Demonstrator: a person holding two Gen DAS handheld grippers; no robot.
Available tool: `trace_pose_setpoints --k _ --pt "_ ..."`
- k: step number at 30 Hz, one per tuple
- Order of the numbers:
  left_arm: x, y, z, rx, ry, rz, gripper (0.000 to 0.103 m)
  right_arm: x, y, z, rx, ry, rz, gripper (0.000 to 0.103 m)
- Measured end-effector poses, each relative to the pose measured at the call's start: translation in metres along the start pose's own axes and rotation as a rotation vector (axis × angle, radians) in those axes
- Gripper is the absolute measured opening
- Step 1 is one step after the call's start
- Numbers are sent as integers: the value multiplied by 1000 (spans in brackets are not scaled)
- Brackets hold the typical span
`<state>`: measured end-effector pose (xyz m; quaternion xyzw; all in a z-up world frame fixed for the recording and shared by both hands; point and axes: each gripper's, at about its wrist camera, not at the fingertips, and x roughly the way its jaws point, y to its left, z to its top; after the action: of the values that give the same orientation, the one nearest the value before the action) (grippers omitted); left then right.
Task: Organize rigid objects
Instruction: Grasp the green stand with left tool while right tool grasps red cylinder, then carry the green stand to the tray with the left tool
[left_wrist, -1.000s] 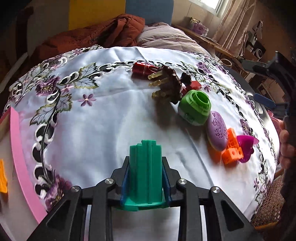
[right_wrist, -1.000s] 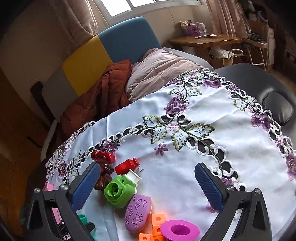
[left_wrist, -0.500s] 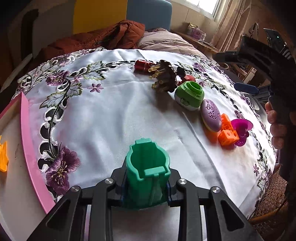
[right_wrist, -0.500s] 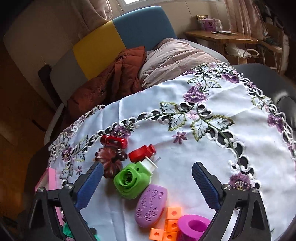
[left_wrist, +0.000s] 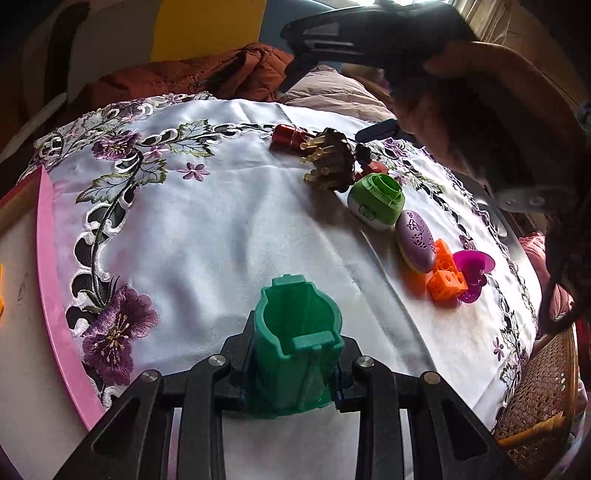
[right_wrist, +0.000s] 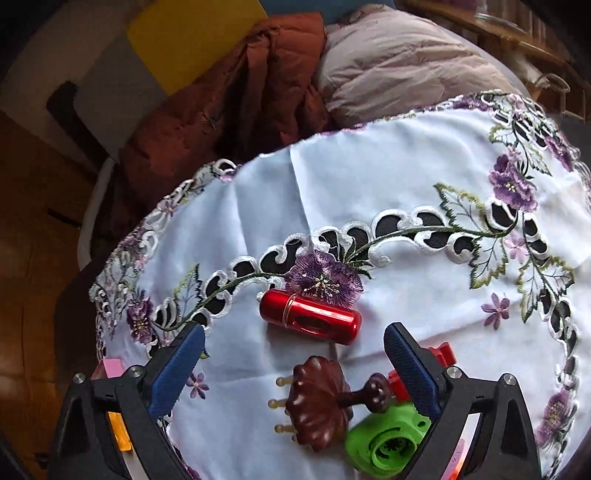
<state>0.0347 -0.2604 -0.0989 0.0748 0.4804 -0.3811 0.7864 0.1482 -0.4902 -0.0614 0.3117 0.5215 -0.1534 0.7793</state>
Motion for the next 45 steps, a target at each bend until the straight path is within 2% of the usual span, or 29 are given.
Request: trace_pose_setpoints --k 6,7,8,11,15,22,27,30,37,45 --pt "0 2 0 -10 -10 -12 30 32 4 7 51 44 -77 96" --pt "0 2 0 -13 -12 -15 30 37 6 7 46 49 -90 92" --pt "0 3 0 -19 -12 -18 30 42 7 6 41 61 -111 83" --pt "0 7 0 -38 -12 -31 30 46 17 3 -19 49 -188 75" --pt "-1 5 -1 -25 -16 -22 30 39 21 3 -35 24 -109 75" --pt "-7 -3 -4 25 -18 16 30 1 61 -30 -289 -32 15 75" --pt "-14 -9 -14 46 -19 19 30 -30 68 -71 -452 -56 43 75" --pt "-15 -10 -17 54 -20 28 30 -48 62 -97 -503 -85 29 75" --pt "-36 -15 -21 73 -70 42 30 -74 28 -134 -491 -112 74 75" --pt "-51 -18 -32 86 -83 57 30 -38 -12 -161 -414 -30 41 75"
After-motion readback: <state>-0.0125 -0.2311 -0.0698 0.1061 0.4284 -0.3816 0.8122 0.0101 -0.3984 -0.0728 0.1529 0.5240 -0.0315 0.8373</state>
